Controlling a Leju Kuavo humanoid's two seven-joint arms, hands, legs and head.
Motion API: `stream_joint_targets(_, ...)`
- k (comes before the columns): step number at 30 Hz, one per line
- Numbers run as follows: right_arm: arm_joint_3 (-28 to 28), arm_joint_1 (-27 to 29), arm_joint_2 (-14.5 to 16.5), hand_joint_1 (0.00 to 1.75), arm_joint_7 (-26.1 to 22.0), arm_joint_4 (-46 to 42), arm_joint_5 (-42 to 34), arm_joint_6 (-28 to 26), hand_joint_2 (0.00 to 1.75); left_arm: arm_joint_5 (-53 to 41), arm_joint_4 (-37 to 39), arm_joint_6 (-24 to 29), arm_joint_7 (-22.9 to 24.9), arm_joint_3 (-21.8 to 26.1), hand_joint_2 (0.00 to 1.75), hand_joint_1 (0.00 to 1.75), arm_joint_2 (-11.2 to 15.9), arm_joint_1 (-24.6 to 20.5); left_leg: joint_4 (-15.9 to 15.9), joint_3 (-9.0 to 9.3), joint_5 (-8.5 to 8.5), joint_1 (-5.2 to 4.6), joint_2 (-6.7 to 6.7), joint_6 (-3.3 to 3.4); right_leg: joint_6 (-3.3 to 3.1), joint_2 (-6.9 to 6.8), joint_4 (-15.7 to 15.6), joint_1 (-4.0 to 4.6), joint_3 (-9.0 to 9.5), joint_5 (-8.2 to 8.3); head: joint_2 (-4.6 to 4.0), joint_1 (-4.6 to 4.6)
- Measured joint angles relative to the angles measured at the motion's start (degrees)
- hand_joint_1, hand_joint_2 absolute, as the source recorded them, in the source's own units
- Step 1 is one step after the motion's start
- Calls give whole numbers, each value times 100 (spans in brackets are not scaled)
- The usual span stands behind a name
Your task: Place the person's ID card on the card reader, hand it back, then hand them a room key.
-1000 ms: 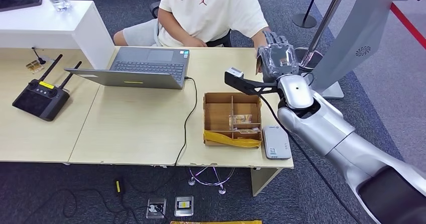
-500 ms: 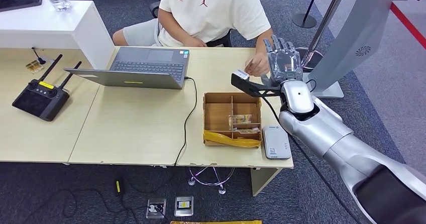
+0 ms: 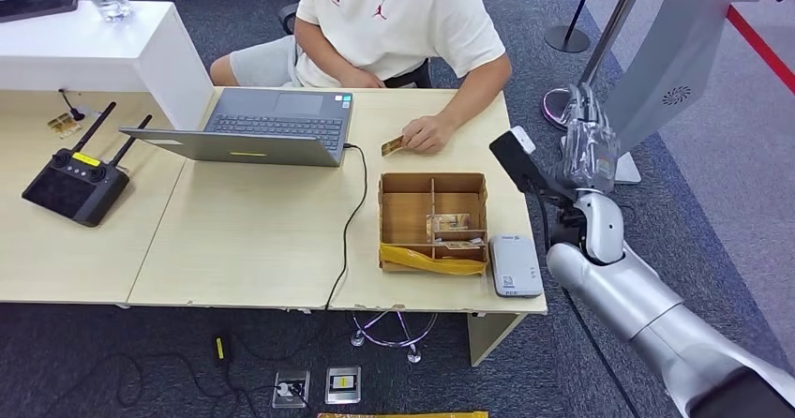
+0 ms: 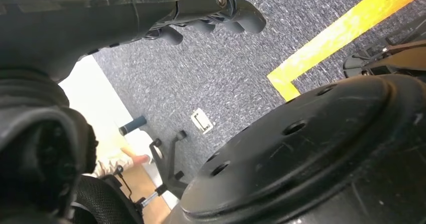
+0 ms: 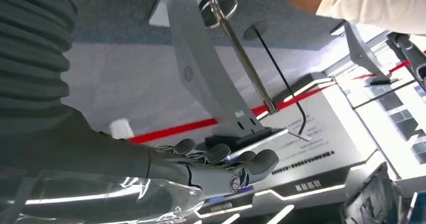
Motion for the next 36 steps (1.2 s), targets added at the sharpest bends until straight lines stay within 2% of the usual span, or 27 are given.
stream_joint_targets(8,-737,1382,-308,0,-244,-999,-255,-140,175,25,0,0,-54,1,0,0,-1,42,-1,0,-4,3,0,-5,-1,1,0,3,1,-1,0,-2)
stream_joint_targets(13,-1032,2129,-387,0,-500,-1362,22,71,175,-11,0,0,-54,1,0,0,0,37,-2,-1,-5,3,1,-6,-1,0,0,3,2,-2,0,-1)
stream_joint_targets(17,-1165,2516,-385,0,-618,-1547,103,288,175,-38,1,0,-54,1,0,0,1,22,-2,0,-5,4,4,-6,-1,1,0,4,2,-2,0,-1)
stream_joint_targets(25,-1172,2766,-331,0,-814,-1603,380,699,175,-61,1,0,-54,1,0,0,1,-2,-3,0,-4,3,6,-6,-1,1,0,3,2,-2,0,0)
stream_joint_targets(36,-964,2559,-184,0,-834,-1603,1097,1435,175,-65,0,0,-50,1,0,0,2,-8,-3,-4,-4,4,5,-6,-2,1,1,3,2,-2,0,-1)
